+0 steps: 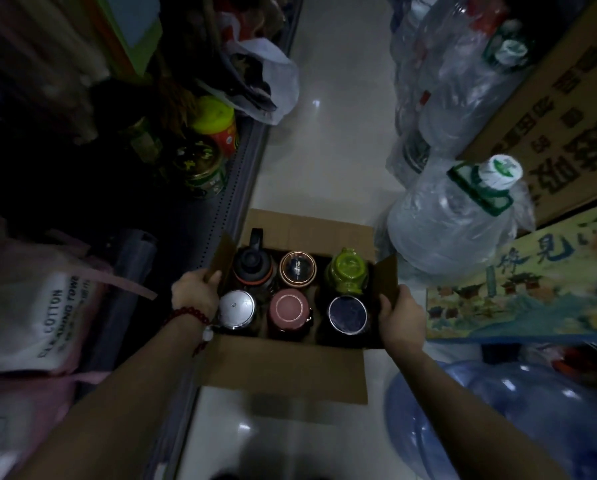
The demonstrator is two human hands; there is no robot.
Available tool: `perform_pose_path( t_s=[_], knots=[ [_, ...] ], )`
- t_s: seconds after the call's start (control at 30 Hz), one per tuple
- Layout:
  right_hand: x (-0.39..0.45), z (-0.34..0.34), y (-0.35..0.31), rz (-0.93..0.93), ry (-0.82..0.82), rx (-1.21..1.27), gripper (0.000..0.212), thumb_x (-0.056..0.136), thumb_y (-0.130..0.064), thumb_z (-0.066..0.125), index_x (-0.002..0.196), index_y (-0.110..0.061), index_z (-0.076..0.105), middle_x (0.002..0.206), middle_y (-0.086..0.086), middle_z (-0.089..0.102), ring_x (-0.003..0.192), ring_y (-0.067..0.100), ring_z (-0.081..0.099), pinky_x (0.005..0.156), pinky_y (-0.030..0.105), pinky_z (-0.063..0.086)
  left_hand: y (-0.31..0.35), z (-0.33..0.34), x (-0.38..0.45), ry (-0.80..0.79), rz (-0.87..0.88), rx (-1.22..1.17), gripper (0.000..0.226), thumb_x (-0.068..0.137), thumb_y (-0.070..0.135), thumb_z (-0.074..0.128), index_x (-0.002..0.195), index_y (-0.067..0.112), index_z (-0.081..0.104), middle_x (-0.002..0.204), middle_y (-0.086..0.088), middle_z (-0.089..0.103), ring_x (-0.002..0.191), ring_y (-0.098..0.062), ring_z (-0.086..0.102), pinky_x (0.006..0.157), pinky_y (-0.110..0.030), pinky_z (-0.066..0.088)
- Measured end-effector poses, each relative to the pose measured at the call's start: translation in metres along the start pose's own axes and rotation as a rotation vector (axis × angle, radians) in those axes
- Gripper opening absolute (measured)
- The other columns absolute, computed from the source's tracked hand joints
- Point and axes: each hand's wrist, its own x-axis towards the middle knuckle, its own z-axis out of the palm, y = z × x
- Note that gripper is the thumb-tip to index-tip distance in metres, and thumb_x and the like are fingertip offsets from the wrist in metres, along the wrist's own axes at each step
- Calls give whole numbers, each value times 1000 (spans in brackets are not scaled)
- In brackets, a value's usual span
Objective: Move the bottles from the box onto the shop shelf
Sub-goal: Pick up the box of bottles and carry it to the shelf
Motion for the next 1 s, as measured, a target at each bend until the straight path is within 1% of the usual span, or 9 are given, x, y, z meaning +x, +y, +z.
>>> perform_pose_path(
  t_s=[0.13,0.23,0.37,0.53,0.67,0.77,0.9,1.0],
  knots=[
    [-23,-76,-31,12,-1,27,25,95,-19,52,109,3,53,99,30,64,92,45,61,69,42,44,52,-59,-40,-13,12,23,33,94,25,54,117,5,66,113,-25,66,110,-38,59,91,-38,46],
    [-39,-141,-56,20,10,32,26,96,-18,52,109,4,55,102,30,64,95,44,60,72,42,46,97,-105,-72,-22,39,67,33,94,25,54,117,5,65,115,-25,65,112,-39,57,90,-38,46],
    [-55,-227,-83,39,31,36,28,95,-21,52,111,2,55,104,28,64,97,43,60,74,43,48,159,-160,-116,-16,93,61,31,94,24,55,114,4,67,111,-25,66,109,-39,58,88,-39,47],
    [-74,-324,-106,44,63,68,32,95,-20,53,115,4,54,106,29,64,99,43,61,77,43,49,225,-216,-170,-1,154,53,33,92,23,58,116,3,66,116,-25,64,113,-40,57,94,-40,47],
    [-88,-392,-114,28,81,113,29,94,-19,53,115,1,57,107,26,66,99,41,62,81,43,52,271,-249,-210,-12,182,56,34,93,25,57,118,3,65,118,-26,62,114,-41,55,93,-40,45],
    [-102,-433,-115,47,116,101,30,95,-21,52,116,-1,57,109,23,66,100,39,62,78,38,50,296,-266,-240,-20,232,76,34,93,25,56,117,2,65,119,-26,62,115,-41,55,92,-38,45],
    [-122,-475,-114,52,153,79,31,95,-23,51,116,-1,56,108,23,65,100,39,61,77,41,50,316,-283,-275,-41,273,87,33,94,25,55,117,3,65,116,-26,63,113,-41,56,91,-38,45],
    [-140,-497,-109,66,188,67,30,95,-23,51,113,0,56,109,24,64,102,40,60,77,40,48,324,-287,-296,-66,320,139,35,95,24,53,120,3,63,120,-27,61,116,-42,54,95,-40,44]
  ],
)
